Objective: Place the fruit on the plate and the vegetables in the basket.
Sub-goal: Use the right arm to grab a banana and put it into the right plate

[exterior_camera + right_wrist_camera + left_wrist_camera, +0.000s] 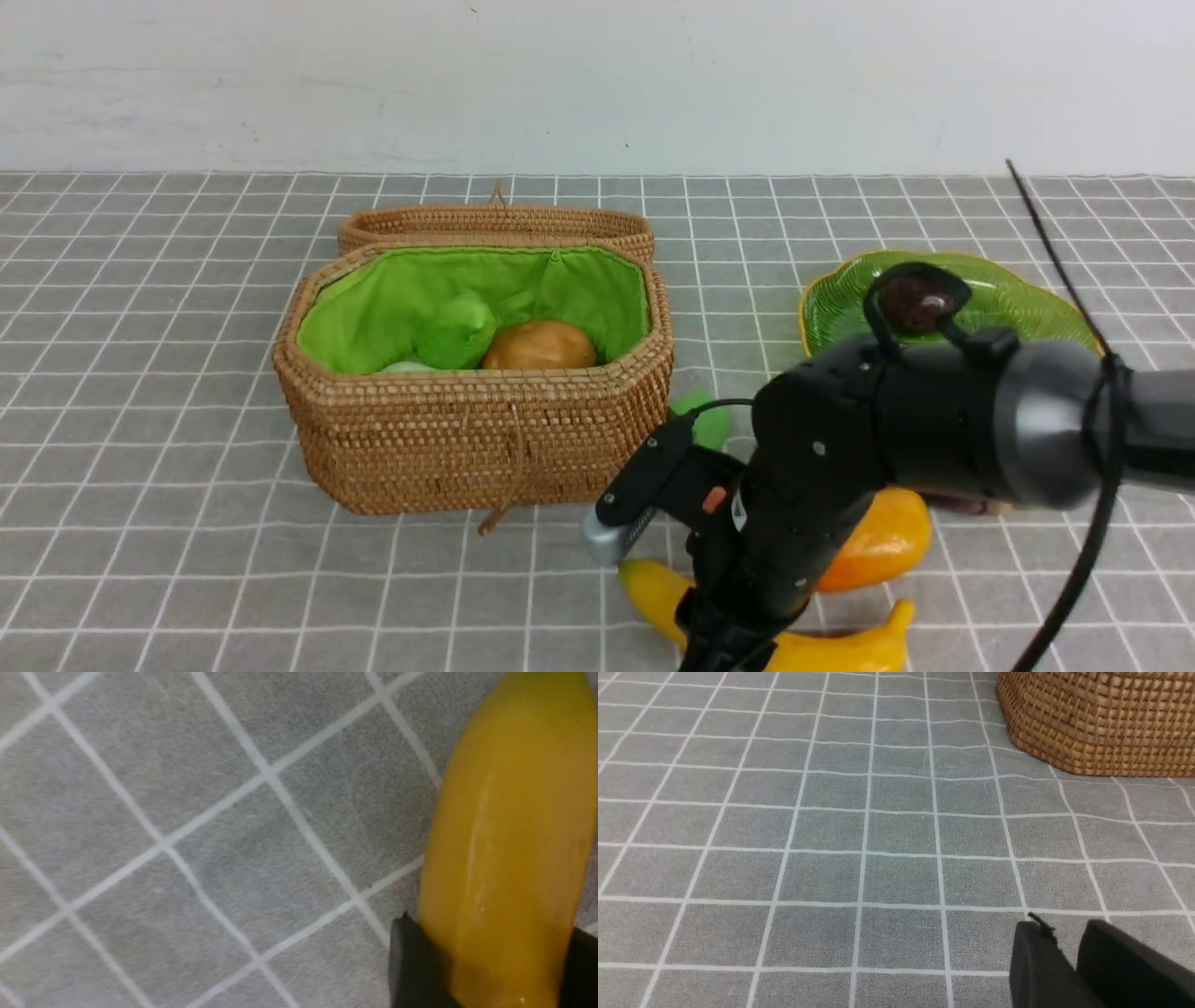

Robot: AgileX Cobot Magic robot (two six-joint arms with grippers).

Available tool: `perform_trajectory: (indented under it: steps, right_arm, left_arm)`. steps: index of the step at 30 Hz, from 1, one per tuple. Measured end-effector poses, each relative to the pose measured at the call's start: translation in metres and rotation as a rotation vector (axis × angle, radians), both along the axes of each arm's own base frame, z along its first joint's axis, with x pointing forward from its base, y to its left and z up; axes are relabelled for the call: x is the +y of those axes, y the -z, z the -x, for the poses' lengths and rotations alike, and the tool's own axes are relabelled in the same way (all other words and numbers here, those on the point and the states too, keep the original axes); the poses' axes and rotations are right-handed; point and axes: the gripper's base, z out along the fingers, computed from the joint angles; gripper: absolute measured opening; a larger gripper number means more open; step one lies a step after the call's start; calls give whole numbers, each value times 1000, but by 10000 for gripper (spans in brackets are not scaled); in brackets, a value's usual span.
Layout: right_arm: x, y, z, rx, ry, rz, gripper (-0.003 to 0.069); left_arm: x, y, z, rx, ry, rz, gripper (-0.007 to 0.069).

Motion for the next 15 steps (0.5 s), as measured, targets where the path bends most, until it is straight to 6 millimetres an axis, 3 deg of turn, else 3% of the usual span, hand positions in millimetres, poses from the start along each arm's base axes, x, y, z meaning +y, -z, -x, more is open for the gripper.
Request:
perform_trajectory:
  steps: [3, 8, 10, 11, 12, 15]
  right_arm:
    - [4, -31, 2, -8, 25, -83, 313]
    - [2, -103, 4, -106, 28, -217, 312]
    - [-11, -131, -1, -165, 43, -232, 312]
    - [-13, -133, -2, -173, 45, -231, 312]
    - [-29, -150, -11, -239, 69, -209, 312]
    - [-64, -157, -36, -322, 167, -155, 312]
  left_arm:
    - [0, 0, 0, 0, 0, 0, 141]
    - [0, 0, 0, 0, 0, 0, 146]
    - [0, 0, 0, 0, 0, 0, 148]
    - [0, 0, 0, 0, 0, 0, 148]
    - [0, 0, 0, 0, 0, 0, 148]
    - [0, 0, 0, 0, 0, 0, 151]
